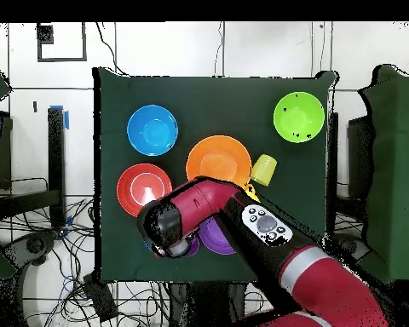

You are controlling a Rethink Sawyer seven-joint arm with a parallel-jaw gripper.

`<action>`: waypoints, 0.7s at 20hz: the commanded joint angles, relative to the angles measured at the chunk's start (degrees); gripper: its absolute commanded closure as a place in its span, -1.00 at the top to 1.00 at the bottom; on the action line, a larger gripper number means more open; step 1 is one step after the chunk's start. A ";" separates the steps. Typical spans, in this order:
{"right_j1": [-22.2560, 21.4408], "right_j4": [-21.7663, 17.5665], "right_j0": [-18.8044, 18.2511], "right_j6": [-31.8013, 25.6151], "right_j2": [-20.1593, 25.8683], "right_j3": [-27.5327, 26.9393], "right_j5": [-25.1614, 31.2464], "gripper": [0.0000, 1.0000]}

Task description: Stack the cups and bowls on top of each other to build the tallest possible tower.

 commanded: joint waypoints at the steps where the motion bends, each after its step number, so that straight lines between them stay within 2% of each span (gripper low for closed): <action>1: 4.10 -7.22 2.22 -26.08 4.11 -9.62 9.28 1.00; 5: 4.69 -6.78 2.65 -27.22 3.97 -11.42 10.62 1.00; 11: 4.06 -6.60 3.98 -21.34 1.93 -11.19 7.14 1.00; 14: 4.17 -5.87 3.21 -21.14 2.29 -10.56 5.74 1.00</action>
